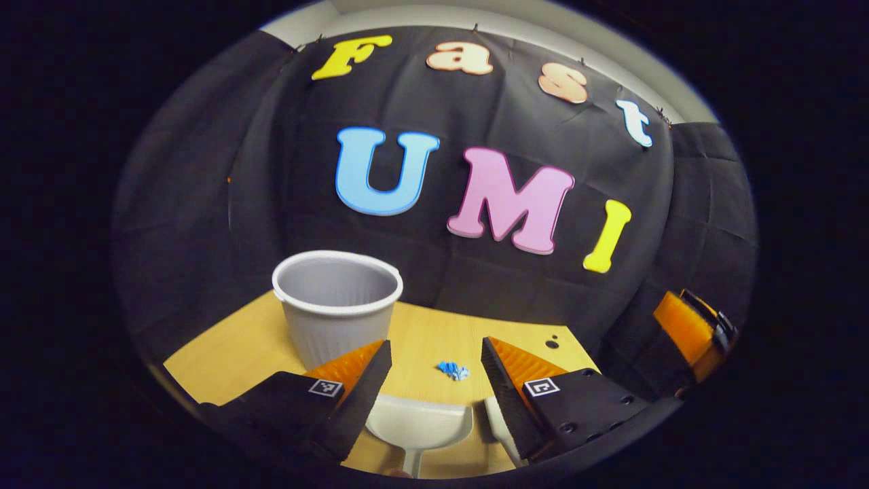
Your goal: Pick up the small broom and dustpan from the desktop, sweep the trash into the dustpan with the broom, and then empty the trash into the garbage bin.
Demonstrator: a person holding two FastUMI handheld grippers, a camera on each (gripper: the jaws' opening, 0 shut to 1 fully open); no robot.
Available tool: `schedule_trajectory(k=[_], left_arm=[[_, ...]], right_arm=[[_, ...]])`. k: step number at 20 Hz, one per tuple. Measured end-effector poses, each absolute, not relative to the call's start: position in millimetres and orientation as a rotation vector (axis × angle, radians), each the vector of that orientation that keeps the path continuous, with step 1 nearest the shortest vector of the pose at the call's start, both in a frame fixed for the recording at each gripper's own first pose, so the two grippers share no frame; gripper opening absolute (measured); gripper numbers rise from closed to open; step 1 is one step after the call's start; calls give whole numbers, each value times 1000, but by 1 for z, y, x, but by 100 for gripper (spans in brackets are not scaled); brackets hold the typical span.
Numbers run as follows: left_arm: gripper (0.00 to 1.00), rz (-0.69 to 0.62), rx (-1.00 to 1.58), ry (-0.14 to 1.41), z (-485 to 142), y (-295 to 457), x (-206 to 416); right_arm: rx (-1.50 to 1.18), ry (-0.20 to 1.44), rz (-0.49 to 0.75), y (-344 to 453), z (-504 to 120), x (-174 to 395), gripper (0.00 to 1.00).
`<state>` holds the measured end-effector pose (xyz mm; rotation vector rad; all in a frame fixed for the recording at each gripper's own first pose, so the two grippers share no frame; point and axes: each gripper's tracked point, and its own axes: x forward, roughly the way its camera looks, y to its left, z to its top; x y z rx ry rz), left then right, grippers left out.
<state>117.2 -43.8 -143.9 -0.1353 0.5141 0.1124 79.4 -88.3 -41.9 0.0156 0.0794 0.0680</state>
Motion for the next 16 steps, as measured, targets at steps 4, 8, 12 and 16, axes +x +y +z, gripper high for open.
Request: schedule_trajectory(k=[4, 8, 12, 16], left_arm=[[82, 84, -143, 839, -239, -47, 91], [82, 74, -56, 1063, -283, -37, 60], [82, 91, -29, 1260, -330, -42, 39], [82, 90, -30, 1424, -366, -42, 38]], right_arm=[[-3, 121, 18, -100, -53, 67, 97], [4, 168, -52, -120, -69, 53, 97], [-8, 197, -139, -147, -78, 52, 97], [3, 233, -176, -154, -88, 45, 97]])
